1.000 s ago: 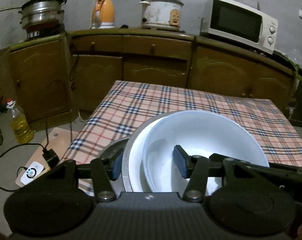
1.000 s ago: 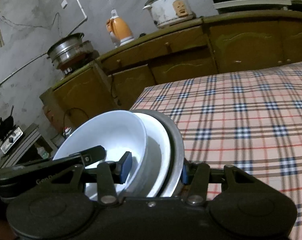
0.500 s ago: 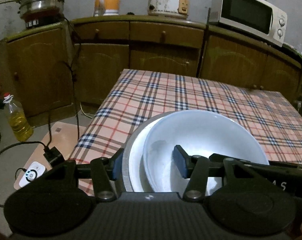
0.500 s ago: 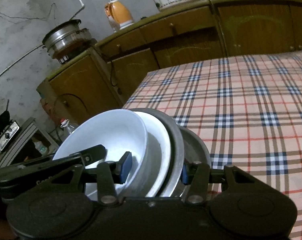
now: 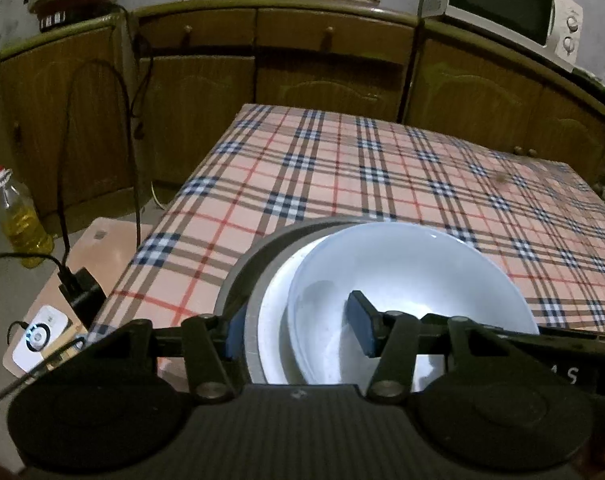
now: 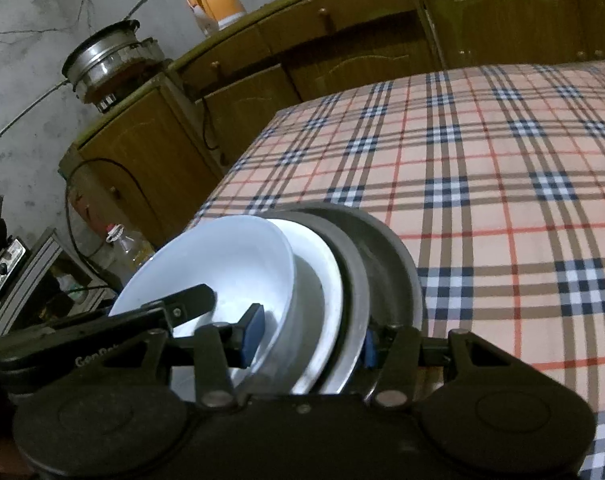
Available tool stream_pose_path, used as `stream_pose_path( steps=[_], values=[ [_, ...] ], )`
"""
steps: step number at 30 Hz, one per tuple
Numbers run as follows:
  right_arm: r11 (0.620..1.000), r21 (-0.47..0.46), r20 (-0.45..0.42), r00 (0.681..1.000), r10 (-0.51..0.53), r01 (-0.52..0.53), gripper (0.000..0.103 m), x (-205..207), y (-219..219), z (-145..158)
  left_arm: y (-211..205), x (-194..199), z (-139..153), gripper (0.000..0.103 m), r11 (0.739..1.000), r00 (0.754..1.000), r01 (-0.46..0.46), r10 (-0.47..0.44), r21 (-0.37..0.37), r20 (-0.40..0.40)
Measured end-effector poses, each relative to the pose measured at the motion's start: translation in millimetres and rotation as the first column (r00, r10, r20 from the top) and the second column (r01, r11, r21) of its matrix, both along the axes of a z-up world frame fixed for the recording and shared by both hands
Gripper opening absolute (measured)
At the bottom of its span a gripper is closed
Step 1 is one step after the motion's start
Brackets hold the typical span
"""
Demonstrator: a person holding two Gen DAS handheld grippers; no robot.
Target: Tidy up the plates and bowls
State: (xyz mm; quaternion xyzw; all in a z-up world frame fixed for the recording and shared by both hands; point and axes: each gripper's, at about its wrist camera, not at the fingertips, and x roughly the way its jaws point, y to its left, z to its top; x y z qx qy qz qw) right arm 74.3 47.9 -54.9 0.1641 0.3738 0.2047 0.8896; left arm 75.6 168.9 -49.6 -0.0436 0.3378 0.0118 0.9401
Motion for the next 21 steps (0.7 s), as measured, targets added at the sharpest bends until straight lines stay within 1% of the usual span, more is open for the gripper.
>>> stream_pose_path(
  steps=[3, 5, 9, 12, 13, 15, 17, 19, 21],
  values=[
    [1.000, 0.011, 0.003, 1.000, -0.005, 0.005, 0.058, 3, 0, -5, -1, 2, -2, 0.054, 1.000, 1.000, 0.004, -0.004, 0.018, 0.017],
    [1.000, 0.015, 0.005, 1.000, -0.006, 0.005, 0.058, 5, 0, -5, -1, 3, -2, 0.054, 1.000, 1.000, -0.004, 0.004, 0.012, 0.023],
    [1.000, 0.024, 0.007, 1.000, -0.002, 0.002, 0.059, 9, 0, -7, -2, 5, -3, 0.055, 1.000, 0.999, -0.010, 0.009, 0.022, 0.034],
    [1.000, 0.015, 0.008, 1.000, -0.001, 0.001, 0.063, 11, 0, -6, -3, 5, -3, 0.057, 1.000, 0.999, -0.015, 0.014, 0.027, 0.037],
    [1.000, 0.004, 0.016, 1.000, -0.004, 0.004, 0.069, 11, 0, -5, -2, 5, -2, 0.055, 1.000, 0.999, -0.016, 0.015, 0.022, 0.037],
    [1.000, -0.013, 0.036, 0.999, -0.026, 0.027, 0.074, 10, -4, 0, -1, 3, -1, 0.055, 1.000, 0.999, -0.023, 0.023, 0.021, 0.037],
    [0.998, -0.022, 0.042, 0.997, -0.058, 0.059, 0.074, 10, -10, 4, 0, 1, 1, 0.057, 0.999, 0.999, -0.035, 0.033, 0.029, 0.038],
    [0.997, -0.016, 0.054, 0.996, -0.070, 0.071, 0.075, 7, -16, 9, 1, -3, 5, 0.061, 0.999, 0.998, -0.044, 0.042, 0.033, 0.042],
    [0.996, -0.047, 0.099, 0.992, -0.074, 0.079, 0.075, -2, -18, 19, 1, -9, 10, 0.065, 0.998, 0.997, -0.048, 0.046, 0.042, 0.056]
  ],
)
